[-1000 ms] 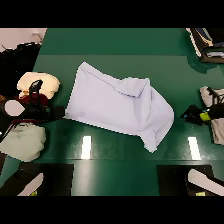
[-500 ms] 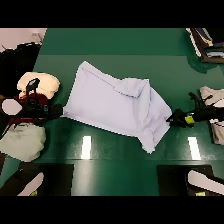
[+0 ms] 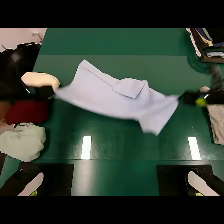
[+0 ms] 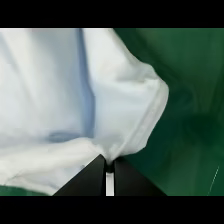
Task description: Fold the shirts.
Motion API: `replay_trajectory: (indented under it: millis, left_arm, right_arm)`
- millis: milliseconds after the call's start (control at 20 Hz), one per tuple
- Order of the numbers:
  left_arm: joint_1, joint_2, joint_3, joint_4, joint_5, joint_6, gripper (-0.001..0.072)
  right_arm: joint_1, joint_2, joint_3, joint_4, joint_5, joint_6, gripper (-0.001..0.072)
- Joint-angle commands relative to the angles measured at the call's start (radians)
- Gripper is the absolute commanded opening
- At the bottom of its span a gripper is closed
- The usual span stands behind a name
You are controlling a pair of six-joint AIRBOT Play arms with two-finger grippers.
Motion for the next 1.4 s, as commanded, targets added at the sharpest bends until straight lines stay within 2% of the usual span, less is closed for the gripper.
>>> replay_trajectory:
  millis: [0, 150, 300, 450, 550, 700, 800, 1000, 1200, 1350]
  left_arm:
    - [0.000, 0.001, 0.420, 0.002, -0.104, 0.064, 0.0021]
    - [0.000, 0.001, 0.810, 0.001, -0.152, 0.084, 0.0021]
    - [0.000, 0.008, 1.120, -0.008, -0.140, 0.084, 0.0022]
    - [0.000, 0.056, 1.207, -0.024, -0.039, 0.083, 0.0021]
    - [0.000, 0.072, 1.210, -0.057, -0.034, 0.082, 0.0021]
    - [0.000, 0.072, 1.138, -0.091, -0.042, 0.072, 0.0021]
    - [0.000, 0.072, 1.010, -0.089, -0.042, 0.066, 0.0021]
    - [0.000, 0.027, 0.689, -0.089, -0.108, 0.065, 0.0021]
    - [0.000, -0.127, 0.431, -0.088, -0.128, 0.084, 0.0021]
    - [0.000, -0.297, 0.309, -0.086, -0.050, 0.085, 0.0021]
  right_arm:
    - [0.004, 0.173, 0.304, 0.000, -0.039, 0.000, 0.0018]
    - [0.004, 0.263, 0.570, -0.040, -0.119, 0.001, 0.0018]
    - [0.004, 0.332, 0.750, -0.170, -0.138, 0.048, 0.0017]
    - [0.004, 0.378, 0.852, -0.348, -0.102, 0.138, 0.0018]
    - [0.004, 0.379, 0.917, -0.436, -0.045, 0.187, 0.0017]
    - [0.004, 0.305, 1.041, -0.465, 0.100, 0.201, 0.0017]
    - [0.004, 0.212, 1.109, -0.463, 0.221, 0.212, 0.0016]
    - [0.005, 0.043, 1.009, -0.433, 0.385, 0.224, 0.0016]
    - [0.005, -0.131, 0.751, -0.384, 0.416, 0.224, 0.0016]
    - [0.023, -0.274, 0.600, -0.384, 0.327, 0.218, 0.0016]
